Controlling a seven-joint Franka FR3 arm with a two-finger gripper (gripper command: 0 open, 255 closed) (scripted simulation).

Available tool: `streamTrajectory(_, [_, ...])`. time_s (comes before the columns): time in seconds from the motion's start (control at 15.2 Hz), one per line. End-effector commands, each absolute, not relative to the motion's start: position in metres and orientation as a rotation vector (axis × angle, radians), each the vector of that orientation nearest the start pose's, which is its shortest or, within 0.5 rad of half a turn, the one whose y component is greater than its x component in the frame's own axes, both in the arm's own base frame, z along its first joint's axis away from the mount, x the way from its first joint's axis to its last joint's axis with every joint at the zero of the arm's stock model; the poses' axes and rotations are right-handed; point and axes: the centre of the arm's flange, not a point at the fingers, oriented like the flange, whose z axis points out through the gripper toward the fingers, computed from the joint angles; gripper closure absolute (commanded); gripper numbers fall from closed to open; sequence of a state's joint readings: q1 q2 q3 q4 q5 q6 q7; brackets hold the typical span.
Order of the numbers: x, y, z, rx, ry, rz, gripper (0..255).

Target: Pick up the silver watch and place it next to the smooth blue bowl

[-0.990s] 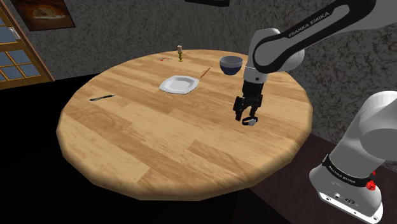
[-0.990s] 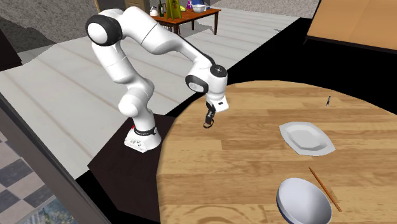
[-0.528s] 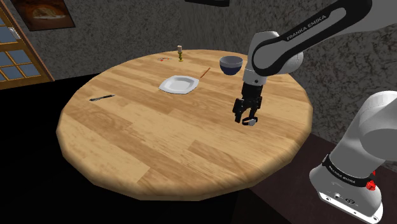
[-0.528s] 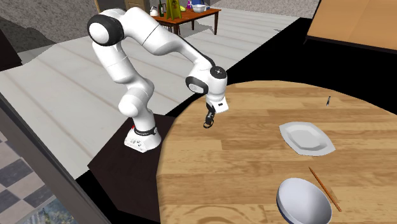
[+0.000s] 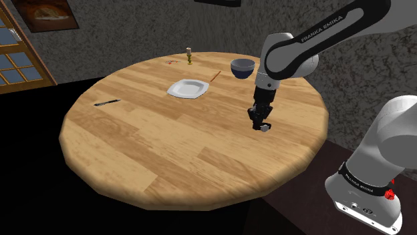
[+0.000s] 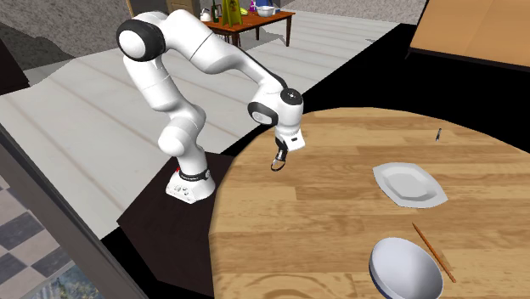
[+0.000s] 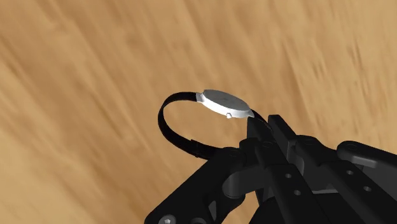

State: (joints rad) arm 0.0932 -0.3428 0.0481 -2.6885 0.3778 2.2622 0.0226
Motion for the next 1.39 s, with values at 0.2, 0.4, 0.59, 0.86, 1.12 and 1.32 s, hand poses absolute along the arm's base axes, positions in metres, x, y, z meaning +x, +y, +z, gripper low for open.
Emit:
streamTrajectory(0.2, [0.378, 0.063, 0.34, -2.874, 0.201, 0.149, 255])
streamTrajectory(0.4, [0.378, 0.063, 0.356, -2.874, 0.201, 0.149, 255])
streamTrajectory(0.59, [0.378, 0.063, 0.372, -2.874, 0.201, 0.149, 255])
streamTrajectory(0.86, [0.378, 0.063, 0.393, -2.874, 0.201, 0.149, 255])
streamTrajectory(1.12, [0.378, 0.063, 0.414, -2.874, 0.201, 0.149, 255])
streamTrajectory(1.32, [0.378, 0.063, 0.43, -2.874, 0.201, 0.149, 255])
